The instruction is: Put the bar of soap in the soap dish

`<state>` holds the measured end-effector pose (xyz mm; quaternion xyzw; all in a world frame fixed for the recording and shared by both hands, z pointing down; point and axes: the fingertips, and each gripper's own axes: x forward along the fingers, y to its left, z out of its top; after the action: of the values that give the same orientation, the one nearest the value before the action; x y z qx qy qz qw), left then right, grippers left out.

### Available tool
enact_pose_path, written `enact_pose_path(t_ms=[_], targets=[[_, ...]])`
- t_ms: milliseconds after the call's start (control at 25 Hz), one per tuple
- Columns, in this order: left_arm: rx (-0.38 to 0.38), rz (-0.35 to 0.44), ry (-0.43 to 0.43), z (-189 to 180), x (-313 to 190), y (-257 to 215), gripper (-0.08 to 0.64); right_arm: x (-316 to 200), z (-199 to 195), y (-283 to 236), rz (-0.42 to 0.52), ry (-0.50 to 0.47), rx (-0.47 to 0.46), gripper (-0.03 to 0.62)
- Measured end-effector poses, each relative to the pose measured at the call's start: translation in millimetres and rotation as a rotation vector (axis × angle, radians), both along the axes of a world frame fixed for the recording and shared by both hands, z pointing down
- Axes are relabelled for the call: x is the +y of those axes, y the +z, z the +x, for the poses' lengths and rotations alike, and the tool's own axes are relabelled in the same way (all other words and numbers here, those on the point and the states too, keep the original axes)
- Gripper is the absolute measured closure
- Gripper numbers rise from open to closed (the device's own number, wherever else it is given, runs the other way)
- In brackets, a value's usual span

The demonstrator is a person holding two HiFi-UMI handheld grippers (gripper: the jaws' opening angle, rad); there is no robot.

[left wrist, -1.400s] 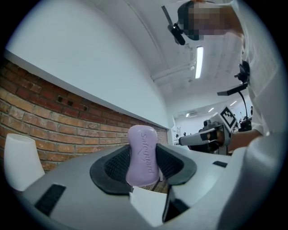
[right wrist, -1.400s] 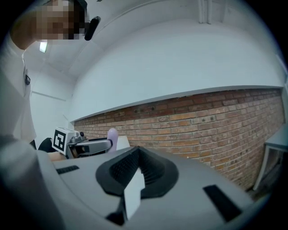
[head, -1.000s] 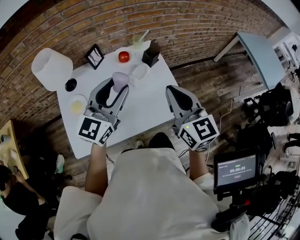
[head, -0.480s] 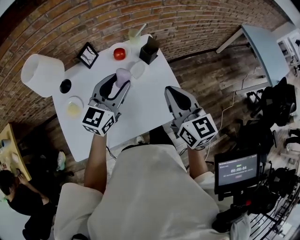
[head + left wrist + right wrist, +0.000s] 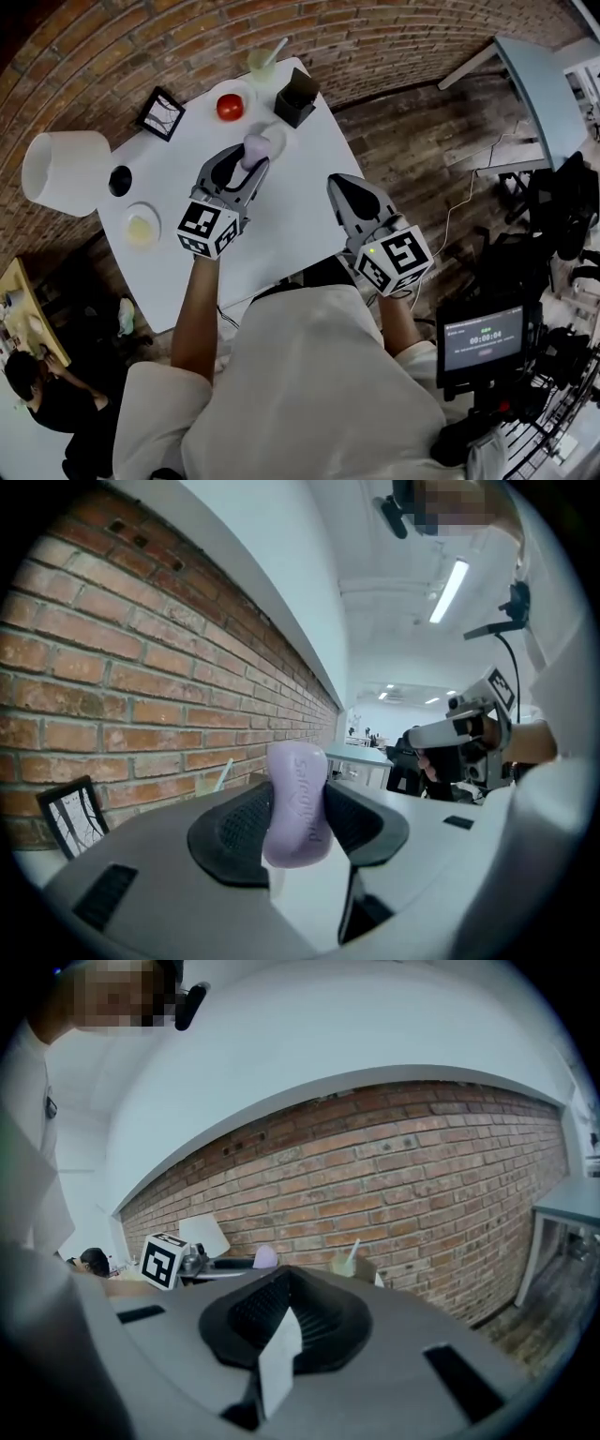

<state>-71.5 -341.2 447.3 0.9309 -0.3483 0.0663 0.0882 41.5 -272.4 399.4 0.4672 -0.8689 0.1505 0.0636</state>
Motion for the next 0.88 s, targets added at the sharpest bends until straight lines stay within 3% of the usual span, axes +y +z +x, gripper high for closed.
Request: enact_pose_path(t_ms=[880], targets=[[-0.156, -0.233, 0.067, 20.6, -69.1, 134.0, 0.374, -62.6, 12.0, 81.9, -0.183, 0.025, 0.008, 0.588]])
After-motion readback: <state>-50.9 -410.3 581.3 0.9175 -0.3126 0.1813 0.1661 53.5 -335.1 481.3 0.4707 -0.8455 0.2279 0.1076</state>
